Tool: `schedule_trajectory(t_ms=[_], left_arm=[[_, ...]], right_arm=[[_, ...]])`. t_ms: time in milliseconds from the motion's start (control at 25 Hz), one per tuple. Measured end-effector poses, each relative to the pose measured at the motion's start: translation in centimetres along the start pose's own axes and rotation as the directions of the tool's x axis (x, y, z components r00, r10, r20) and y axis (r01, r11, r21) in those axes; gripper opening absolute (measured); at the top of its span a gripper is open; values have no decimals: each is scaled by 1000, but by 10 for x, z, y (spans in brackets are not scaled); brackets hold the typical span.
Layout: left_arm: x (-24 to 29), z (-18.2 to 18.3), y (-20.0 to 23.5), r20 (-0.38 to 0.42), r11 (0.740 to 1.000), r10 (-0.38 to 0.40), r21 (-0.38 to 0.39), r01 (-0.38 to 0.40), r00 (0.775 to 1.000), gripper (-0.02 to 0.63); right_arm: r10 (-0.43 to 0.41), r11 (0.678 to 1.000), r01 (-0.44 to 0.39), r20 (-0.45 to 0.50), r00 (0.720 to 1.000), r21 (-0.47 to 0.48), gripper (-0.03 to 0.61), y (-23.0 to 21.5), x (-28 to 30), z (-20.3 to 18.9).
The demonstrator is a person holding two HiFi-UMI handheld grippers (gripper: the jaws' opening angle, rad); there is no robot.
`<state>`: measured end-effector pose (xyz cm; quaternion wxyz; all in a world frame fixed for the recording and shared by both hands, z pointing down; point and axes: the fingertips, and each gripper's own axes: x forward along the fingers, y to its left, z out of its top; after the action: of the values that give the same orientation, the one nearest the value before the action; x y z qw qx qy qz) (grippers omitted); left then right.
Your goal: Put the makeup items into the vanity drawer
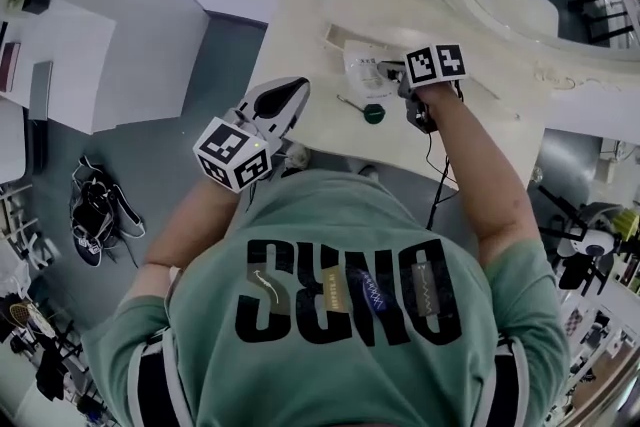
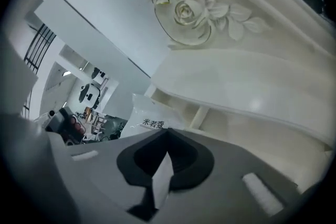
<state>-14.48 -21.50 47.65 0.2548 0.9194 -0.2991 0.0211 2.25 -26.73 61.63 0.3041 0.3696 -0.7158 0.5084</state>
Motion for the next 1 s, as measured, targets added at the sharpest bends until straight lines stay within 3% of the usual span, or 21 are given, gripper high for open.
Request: schedule_trajectory(t_ms=[440, 1000], left_arm=[[-31, 7, 45, 3, 999, -14, -34, 14, 1000, -2], [-46, 5, 57, 1, 998, -21, -55, 21, 1000, -2]], right_arm=[[-65, 980, 84, -107, 992, 179, 9, -13, 36, 11], [-137, 957, 159, -104, 985, 241, 12, -24, 48, 27]])
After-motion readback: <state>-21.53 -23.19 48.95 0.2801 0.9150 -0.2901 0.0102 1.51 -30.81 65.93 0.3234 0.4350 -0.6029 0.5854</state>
